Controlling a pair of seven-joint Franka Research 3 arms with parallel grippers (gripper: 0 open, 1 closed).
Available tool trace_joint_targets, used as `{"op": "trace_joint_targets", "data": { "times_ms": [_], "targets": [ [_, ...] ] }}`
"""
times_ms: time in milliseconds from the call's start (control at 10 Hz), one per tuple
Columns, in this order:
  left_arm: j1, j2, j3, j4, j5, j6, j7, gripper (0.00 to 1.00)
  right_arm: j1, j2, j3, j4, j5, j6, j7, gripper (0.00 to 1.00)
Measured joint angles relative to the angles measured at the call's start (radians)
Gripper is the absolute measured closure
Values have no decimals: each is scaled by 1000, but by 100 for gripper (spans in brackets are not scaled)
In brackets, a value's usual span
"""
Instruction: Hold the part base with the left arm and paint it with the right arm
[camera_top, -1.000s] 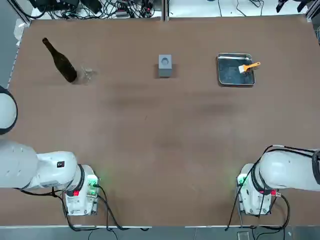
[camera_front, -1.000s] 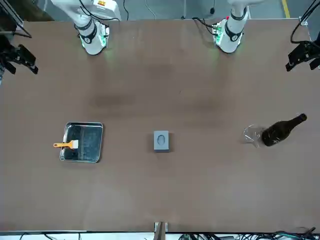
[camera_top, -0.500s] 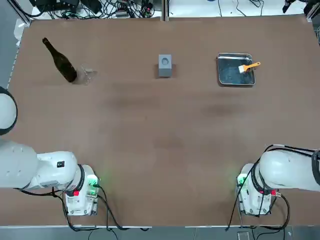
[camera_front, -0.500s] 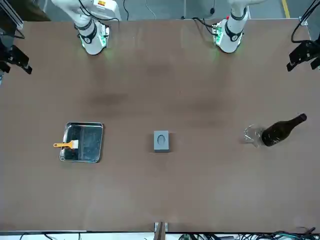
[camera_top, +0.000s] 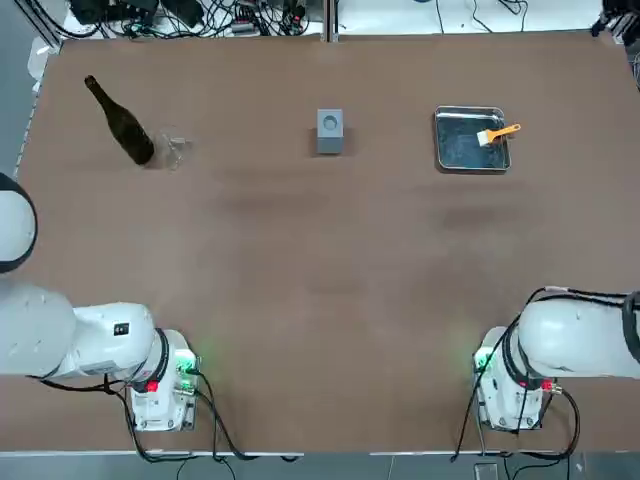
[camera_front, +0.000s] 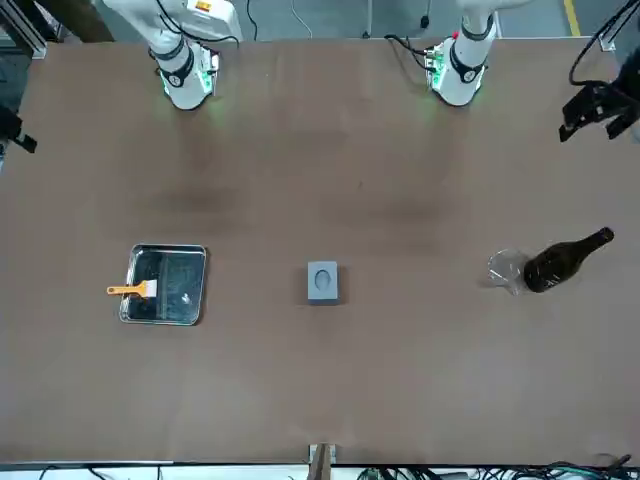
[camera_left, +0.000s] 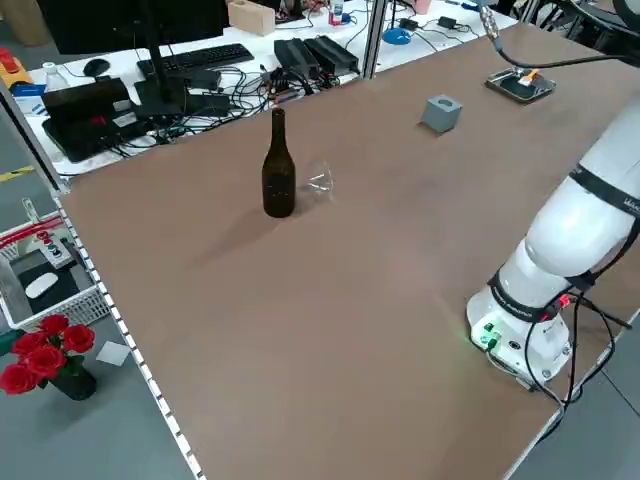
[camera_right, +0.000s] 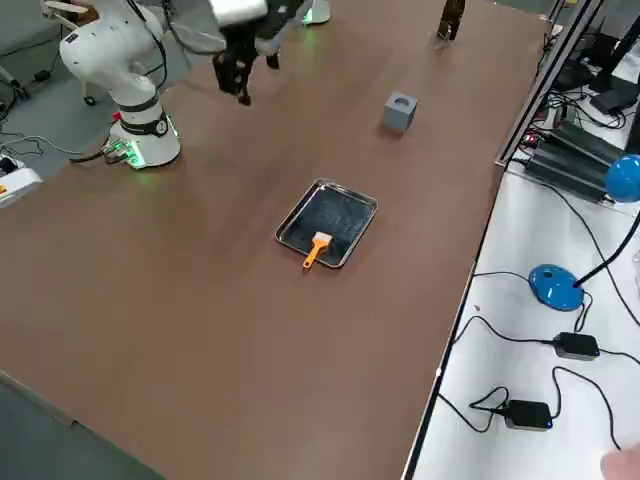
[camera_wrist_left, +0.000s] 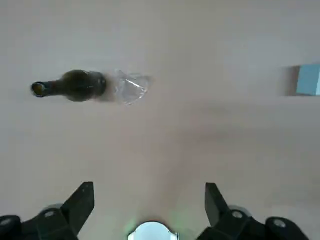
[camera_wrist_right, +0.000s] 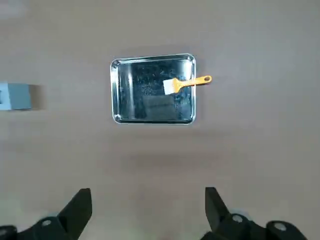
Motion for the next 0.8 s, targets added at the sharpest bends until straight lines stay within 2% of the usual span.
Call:
{"op": "trace_joint_targets", "data": {
  "times_ms": [200, 400, 600, 800],
  "targets": [
    [-5, 38, -71, -5, 0, 12, -1, 3, -4, 111, -94, 5, 148, 9, -141, 0],
    [-5, 86, -130, -28, 0, 75, -1, 5, -6, 224, -168, 11, 304, 0, -305, 0],
    [-7, 150, -199, -64, -1, 162, -4, 19, -25, 334, -189, 15, 468, -49, -400, 0],
    [-11, 237, -274, -76, -2, 254, -9, 52, -51, 459, -229, 55, 617, -152, -457, 0]
  ]
}}
